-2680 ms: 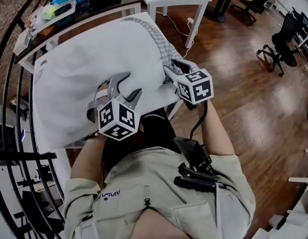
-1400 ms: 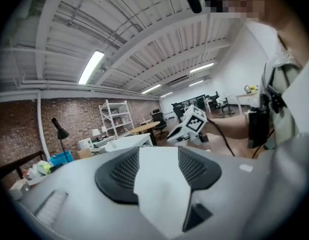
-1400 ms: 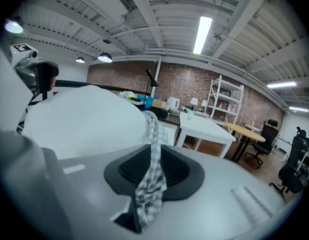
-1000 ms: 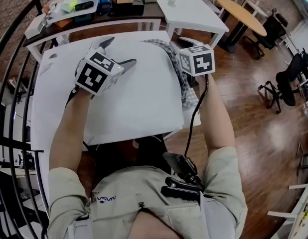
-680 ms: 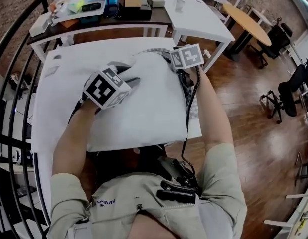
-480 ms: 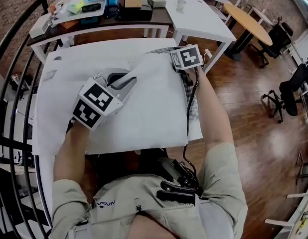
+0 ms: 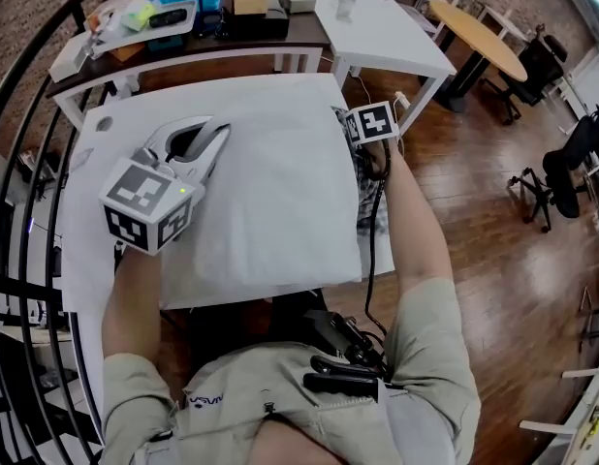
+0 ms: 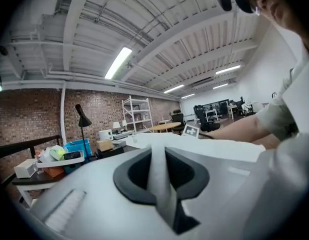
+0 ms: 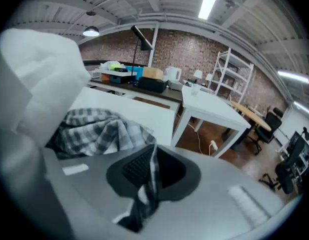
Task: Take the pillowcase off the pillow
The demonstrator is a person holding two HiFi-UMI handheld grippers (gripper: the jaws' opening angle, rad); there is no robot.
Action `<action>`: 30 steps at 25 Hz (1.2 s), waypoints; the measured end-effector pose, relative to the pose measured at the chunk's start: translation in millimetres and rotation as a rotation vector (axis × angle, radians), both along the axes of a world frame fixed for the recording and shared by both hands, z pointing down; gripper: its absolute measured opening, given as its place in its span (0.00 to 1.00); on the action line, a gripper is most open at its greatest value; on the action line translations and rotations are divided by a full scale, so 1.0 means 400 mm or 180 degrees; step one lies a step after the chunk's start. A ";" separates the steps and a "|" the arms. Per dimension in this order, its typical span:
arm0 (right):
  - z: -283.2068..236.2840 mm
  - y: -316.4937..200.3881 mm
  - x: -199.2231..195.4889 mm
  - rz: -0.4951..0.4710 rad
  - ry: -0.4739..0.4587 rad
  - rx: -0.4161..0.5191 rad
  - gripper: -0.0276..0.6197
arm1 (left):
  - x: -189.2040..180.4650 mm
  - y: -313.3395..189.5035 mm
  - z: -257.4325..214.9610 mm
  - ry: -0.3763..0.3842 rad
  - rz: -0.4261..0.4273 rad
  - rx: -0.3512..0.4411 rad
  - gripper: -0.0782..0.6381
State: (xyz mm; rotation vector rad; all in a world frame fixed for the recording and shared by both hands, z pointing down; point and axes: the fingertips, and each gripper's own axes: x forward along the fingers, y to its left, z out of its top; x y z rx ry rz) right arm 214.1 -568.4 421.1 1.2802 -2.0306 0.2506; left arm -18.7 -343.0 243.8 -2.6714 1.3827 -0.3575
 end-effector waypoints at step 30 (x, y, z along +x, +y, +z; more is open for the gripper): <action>-0.123 0.630 -0.281 -0.1134 -0.0334 0.1070 0.05 | -0.240 0.284 0.353 -0.0229 -0.1231 -0.0276 0.12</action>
